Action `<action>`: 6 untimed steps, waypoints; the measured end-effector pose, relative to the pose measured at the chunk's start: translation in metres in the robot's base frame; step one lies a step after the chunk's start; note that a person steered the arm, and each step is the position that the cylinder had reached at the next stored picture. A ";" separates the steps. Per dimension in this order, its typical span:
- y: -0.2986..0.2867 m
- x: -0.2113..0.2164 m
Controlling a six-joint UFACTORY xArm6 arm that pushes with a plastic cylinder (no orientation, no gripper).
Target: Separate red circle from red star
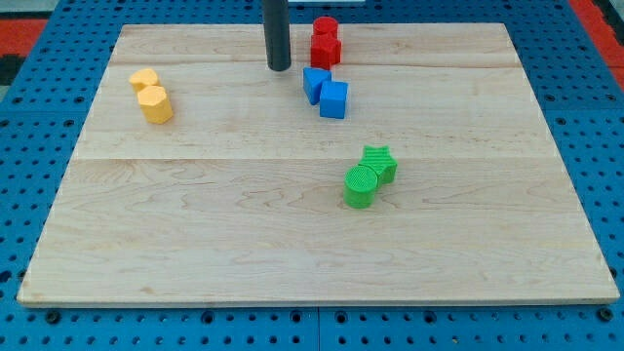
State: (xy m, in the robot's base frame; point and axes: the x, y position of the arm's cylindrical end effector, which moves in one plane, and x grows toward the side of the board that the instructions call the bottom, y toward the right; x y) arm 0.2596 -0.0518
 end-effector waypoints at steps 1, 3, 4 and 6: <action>-0.037 -0.028; -0.022 -0.068; 0.003 -0.067; 0.059 -0.061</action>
